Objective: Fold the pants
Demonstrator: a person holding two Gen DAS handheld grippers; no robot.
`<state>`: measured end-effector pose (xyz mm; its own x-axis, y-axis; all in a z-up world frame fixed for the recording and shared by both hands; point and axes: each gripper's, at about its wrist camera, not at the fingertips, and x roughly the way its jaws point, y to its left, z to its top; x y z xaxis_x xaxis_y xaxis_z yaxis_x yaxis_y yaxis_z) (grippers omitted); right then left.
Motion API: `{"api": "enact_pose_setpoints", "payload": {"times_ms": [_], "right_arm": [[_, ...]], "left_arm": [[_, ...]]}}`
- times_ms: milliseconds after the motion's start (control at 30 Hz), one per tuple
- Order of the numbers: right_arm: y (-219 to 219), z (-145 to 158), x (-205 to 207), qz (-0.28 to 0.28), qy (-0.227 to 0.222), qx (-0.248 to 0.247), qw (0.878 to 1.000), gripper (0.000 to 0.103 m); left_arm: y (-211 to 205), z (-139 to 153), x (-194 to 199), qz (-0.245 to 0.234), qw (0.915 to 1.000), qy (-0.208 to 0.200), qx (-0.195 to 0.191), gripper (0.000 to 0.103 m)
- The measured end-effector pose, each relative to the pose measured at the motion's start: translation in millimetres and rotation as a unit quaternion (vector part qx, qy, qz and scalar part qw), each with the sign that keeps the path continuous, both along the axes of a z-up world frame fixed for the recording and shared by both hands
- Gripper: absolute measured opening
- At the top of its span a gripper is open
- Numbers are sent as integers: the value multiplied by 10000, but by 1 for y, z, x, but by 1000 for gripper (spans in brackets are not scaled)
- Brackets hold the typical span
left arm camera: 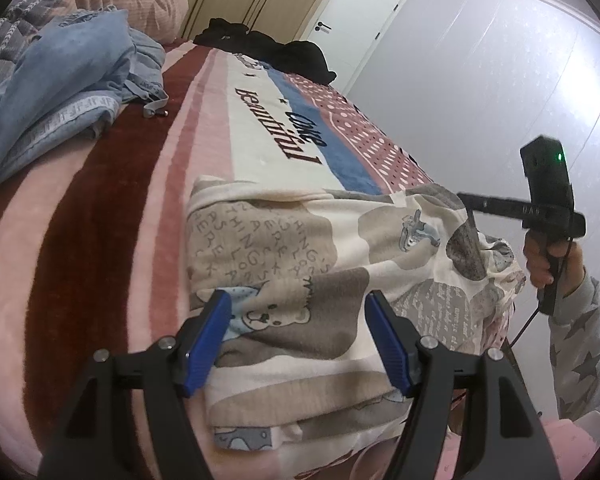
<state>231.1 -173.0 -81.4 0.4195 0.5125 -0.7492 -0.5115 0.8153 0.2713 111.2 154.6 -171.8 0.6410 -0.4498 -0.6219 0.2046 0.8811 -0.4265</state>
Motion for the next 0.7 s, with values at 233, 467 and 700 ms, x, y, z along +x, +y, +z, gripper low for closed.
{"api": "enact_pose_setpoints", "payload": {"times_ms": [233, 467, 700], "right_arm": [[-4, -20, 4, 27, 482, -582, 9971, 3], [-28, -56, -13, 213, 1130, -277, 9930, 18], [-39, -56, -20, 248, 1184, 591, 9909, 51]], "left_arm": [[0, -1, -1, -44, 10000, -42, 9, 66], [0, -1, 0, -46, 10000, -35, -1, 66], [-1, -1, -2, -24, 10000, -30, 3, 66]]}}
